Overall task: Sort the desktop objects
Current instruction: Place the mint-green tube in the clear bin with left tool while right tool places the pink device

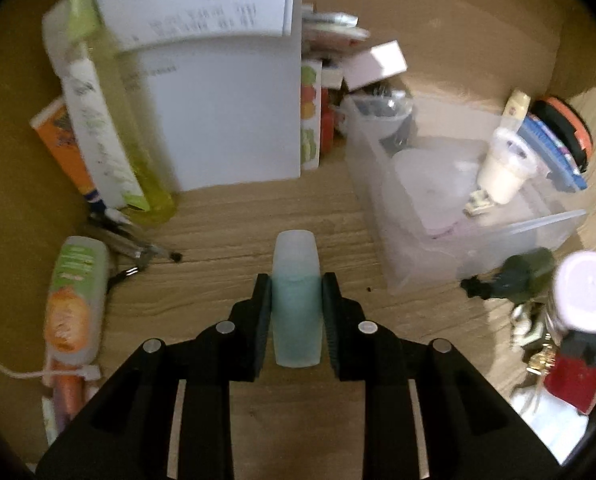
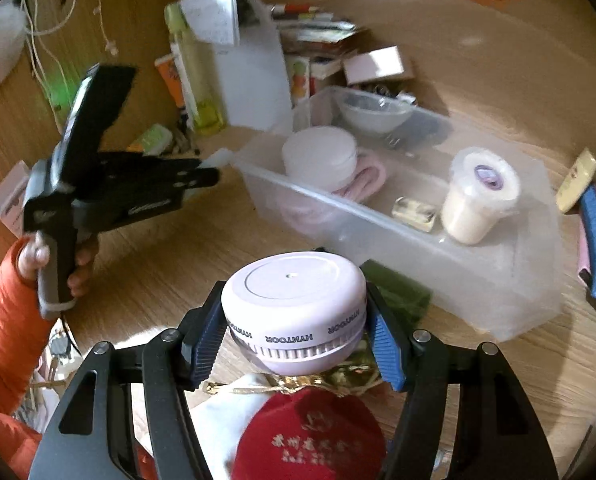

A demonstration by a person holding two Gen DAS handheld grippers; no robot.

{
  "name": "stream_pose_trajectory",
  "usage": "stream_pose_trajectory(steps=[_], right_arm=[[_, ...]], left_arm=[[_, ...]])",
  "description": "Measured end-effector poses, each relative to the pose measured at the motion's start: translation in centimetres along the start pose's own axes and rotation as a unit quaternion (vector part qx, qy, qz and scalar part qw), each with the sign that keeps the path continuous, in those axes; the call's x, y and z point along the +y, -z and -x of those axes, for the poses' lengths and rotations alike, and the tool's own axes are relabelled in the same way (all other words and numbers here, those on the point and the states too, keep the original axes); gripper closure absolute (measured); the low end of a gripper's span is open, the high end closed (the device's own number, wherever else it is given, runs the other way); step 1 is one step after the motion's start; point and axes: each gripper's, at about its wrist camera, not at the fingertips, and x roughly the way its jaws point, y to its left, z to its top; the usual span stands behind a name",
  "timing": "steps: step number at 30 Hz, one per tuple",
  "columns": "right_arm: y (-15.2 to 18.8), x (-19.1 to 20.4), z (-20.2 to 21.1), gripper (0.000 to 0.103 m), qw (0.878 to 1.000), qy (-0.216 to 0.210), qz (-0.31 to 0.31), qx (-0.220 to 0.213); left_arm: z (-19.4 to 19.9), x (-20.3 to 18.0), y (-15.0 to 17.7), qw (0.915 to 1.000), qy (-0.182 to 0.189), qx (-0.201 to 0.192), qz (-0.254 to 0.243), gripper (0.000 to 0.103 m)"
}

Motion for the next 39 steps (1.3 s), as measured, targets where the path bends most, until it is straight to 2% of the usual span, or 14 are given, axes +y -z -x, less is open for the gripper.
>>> stream_pose_trajectory(steps=[8, 20, 29, 39], right_arm=[[-1.2, -3.1, 3.3, 0.042, 0.998, 0.031, -0.031, -0.039], [-3.4, -7.0, 5.3, 0.042, 0.993, 0.069, -0.051, -0.075], [-4.2, -9.3, 3.6, 0.042, 0.993, 0.069, -0.062, -0.072], [-4.4, -11.1, 1.3, 0.042, 0.994, 0.073, -0.063, -0.049]], left_arm=[[4.0, -0.5, 0.3, 0.9991, 0.016, -0.04, -0.003, 0.079], [6.1, -3.3, -2.3, 0.9959, 0.053, -0.074, -0.002, 0.079], [5.0, -6.6, -4.8, 0.9931, 0.087, -0.074, -0.028, 0.079], [1.4, -10.9, -6.5, 0.9897, 0.111, -0.046, -0.077, 0.079]])
